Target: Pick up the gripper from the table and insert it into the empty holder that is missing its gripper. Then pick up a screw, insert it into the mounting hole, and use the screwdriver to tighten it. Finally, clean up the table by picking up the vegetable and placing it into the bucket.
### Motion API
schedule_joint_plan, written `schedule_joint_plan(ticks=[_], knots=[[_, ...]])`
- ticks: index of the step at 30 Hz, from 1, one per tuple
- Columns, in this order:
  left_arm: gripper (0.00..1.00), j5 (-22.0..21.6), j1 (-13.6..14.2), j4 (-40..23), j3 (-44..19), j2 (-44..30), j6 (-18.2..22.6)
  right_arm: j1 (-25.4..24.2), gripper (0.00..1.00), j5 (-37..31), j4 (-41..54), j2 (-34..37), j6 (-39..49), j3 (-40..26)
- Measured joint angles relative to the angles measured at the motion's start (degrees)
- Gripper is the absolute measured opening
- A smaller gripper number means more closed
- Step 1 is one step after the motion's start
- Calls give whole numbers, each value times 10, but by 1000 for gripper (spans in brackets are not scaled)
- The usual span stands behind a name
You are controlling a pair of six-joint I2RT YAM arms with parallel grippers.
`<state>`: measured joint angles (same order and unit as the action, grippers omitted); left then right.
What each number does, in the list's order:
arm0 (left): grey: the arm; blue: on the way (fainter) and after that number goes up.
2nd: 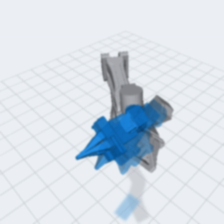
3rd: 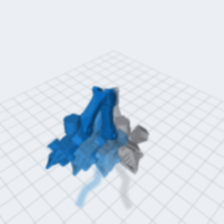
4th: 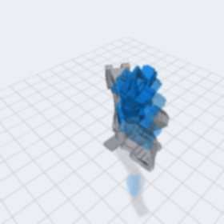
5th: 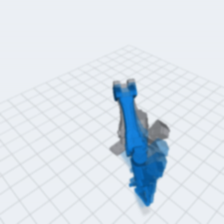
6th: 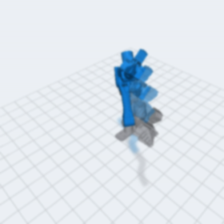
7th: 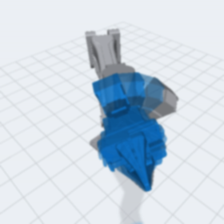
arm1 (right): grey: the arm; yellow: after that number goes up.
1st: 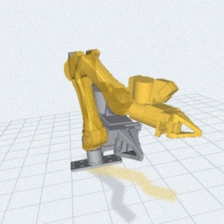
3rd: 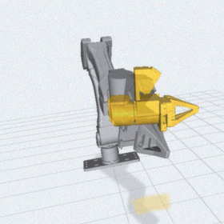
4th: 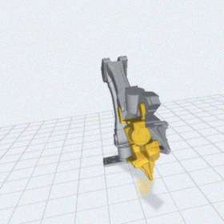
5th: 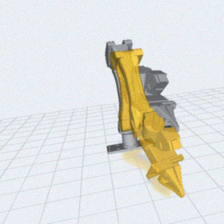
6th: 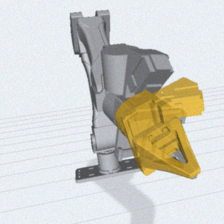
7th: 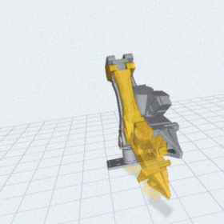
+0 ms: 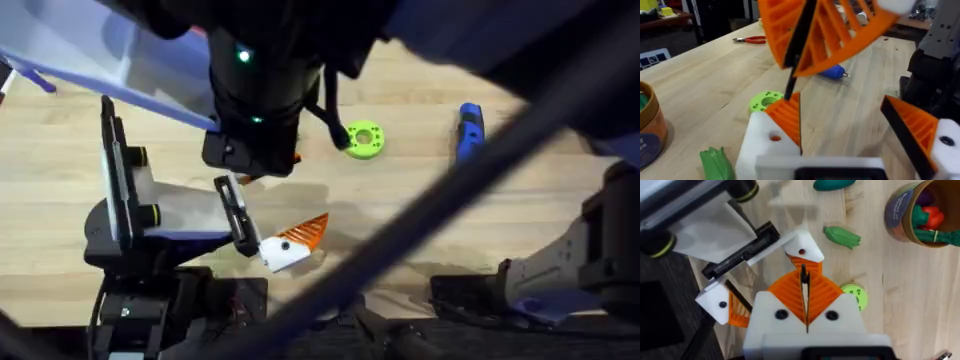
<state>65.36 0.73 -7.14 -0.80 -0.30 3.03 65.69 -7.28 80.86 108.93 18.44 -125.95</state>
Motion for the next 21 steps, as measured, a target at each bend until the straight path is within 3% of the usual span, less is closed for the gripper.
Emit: schedule_joint_plan(ticks=[21], knots=[[985,0,0,0,0,0,0,0,6,0,1,17,9,0]])
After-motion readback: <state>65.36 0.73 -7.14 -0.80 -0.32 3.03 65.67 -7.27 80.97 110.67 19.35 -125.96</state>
